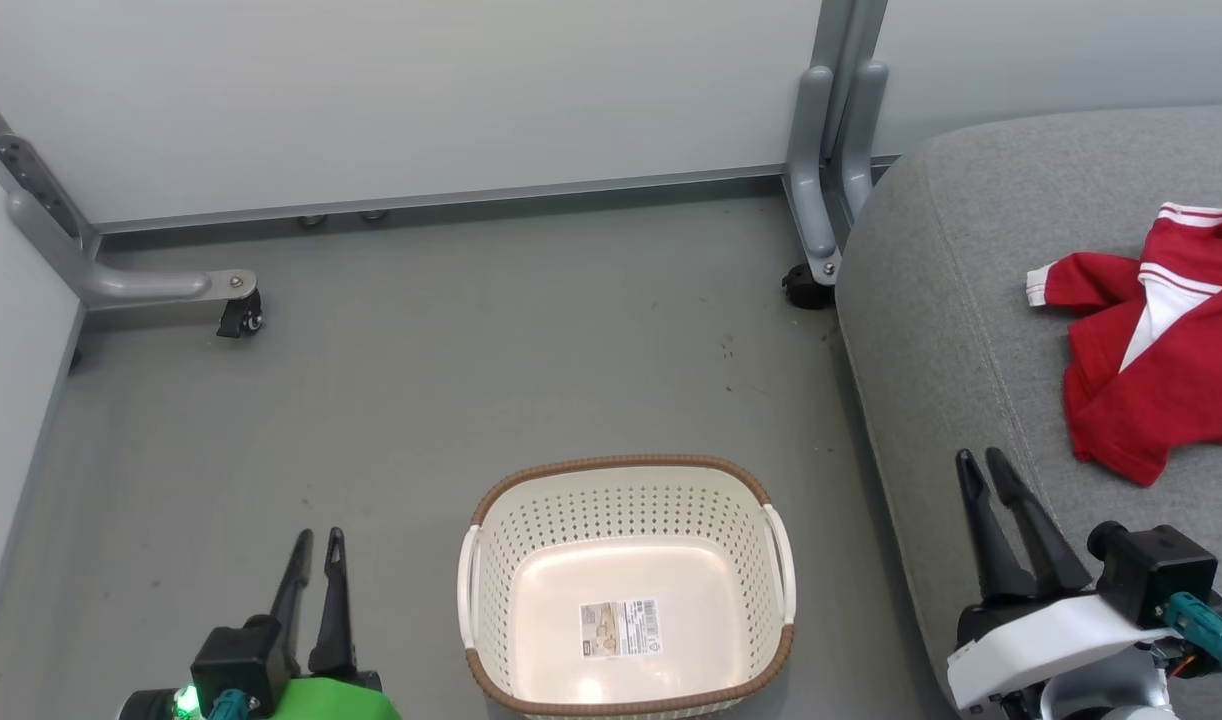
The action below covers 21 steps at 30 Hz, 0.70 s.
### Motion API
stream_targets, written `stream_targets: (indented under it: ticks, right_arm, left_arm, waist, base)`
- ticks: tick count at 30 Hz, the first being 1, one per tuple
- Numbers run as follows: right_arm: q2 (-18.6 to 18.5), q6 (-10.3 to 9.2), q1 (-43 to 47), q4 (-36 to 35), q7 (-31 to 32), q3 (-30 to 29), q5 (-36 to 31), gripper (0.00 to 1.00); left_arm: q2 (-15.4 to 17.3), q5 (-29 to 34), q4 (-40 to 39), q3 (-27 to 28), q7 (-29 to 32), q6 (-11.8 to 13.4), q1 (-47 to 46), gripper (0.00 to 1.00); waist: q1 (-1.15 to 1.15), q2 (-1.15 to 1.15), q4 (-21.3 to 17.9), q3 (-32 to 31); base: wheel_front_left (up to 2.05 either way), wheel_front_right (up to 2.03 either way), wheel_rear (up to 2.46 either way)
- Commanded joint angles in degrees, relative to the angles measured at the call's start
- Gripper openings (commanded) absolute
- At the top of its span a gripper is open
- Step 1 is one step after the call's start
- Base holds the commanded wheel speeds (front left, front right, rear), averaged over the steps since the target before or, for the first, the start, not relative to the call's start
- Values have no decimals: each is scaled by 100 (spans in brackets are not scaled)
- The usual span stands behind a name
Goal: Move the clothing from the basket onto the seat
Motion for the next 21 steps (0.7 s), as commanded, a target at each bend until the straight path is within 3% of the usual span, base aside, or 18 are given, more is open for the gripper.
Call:
stream_targets:
  ticks: [1, 21]
  right_arm:
    - [1, 0, 10, 8, -8, 10, 67, 0]
    - [-144, 0, -341, 558, 75, -10, 2295, 0]
  left_arm:
    - [-2, -67, 15, 11, 21, -9, -10, 0]
    - [-65, -2135, 81, 364, 559, -257, -261, 0]
  waist:
    - [0, 0, 0, -1]
    - [0, 0, 8, -34]
  base:
    - [0, 0, 0]
    - [0, 0, 0]
